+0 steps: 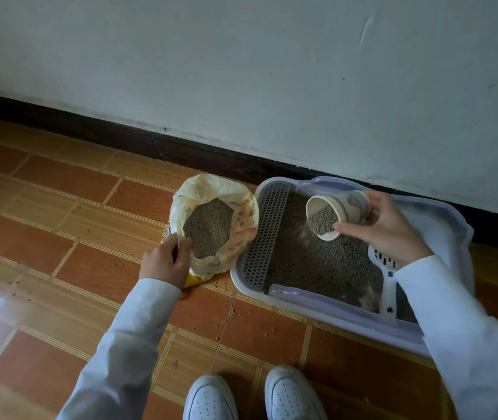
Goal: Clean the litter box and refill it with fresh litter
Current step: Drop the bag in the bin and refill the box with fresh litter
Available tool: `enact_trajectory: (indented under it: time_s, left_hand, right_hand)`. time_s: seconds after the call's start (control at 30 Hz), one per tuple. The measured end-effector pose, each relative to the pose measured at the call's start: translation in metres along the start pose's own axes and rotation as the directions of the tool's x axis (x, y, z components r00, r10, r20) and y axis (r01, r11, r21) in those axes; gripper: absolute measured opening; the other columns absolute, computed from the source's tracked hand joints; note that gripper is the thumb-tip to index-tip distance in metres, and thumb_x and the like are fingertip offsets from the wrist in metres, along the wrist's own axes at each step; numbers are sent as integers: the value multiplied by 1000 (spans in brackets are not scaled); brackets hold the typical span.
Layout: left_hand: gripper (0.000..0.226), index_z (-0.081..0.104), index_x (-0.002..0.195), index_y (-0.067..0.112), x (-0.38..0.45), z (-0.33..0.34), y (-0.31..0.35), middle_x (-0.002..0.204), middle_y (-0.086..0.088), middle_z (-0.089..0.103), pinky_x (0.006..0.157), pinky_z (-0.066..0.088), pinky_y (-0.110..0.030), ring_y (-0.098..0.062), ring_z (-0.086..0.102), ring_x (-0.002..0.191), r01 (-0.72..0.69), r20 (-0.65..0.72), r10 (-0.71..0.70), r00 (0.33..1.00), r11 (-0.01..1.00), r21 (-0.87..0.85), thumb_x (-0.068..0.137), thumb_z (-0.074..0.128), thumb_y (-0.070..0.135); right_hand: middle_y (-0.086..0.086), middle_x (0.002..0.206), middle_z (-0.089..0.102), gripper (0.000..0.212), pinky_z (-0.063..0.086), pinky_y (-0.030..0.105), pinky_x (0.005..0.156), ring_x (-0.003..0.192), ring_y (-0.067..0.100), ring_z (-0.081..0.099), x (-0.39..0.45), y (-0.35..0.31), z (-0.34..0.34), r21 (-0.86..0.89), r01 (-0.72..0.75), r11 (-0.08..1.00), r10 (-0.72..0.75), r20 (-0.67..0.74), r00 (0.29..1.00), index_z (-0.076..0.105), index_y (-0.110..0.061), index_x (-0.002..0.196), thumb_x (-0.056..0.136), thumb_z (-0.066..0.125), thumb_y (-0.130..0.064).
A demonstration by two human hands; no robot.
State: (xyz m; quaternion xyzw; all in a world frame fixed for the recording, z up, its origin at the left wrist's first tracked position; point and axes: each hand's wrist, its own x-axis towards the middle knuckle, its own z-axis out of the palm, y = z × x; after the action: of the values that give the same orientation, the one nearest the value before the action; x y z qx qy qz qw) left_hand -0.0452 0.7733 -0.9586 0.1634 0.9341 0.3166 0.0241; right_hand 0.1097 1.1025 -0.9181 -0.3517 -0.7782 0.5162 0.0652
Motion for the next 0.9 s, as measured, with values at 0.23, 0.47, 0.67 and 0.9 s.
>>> enact_trajectory:
  time_s: [0.23, 0.47, 0.67, 0.9]
  left_hand:
    - [45, 63, 81, 2, 1, 0, -3, 57, -16, 60, 52, 44, -40, -35, 54, 53, -12, -9, 12, 1000, 1000, 2, 86, 40, 41]
    - [32, 62, 81, 1, 2, 0, -2, 57, -17, 59, 52, 41, -37, -35, 53, 54, 13, 3, -13, 1000, 1000, 13, 95, 50, 27]
    - [39, 62, 77, 2, 2, -1, -1, 52, -12, 54, 50, 37, -34, -32, 49, 50, 7, -7, -7, 1000, 1000, -12, 91, 47, 36]
    - [46, 62, 76, 3, 1, -3, 0, 47, -4, 44, 48, 30, -29, -26, 40, 46, 18, -29, -18, 999, 1000, -23, 84, 40, 43]
  right_hand:
    - [-3, 123, 46, 85, 33, 22, 84, 105, 11, 46, -6, -12, -1, -110, 70, 991, -71, -13, 997, 35, -18, 133, 65, 86, -18]
    - [2, 129, 43, 93, 30, 23, 88, 112, 15, 42, -8, -18, 1, -300, 170, 939, -176, 7, 984, 33, -18, 136, 61, 87, -19]
    - [12, 133, 38, 98, 29, 25, 96, 123, 26, 39, -5, -20, 6, -437, 230, 869, -301, -99, 949, 31, -10, 138, 58, 87, -13]
    - [16, 132, 38, 97, 27, 24, 102, 124, 27, 37, -5, -43, 30, -574, 367, 732, -543, -166, 823, 30, -5, 139, 57, 82, -8]
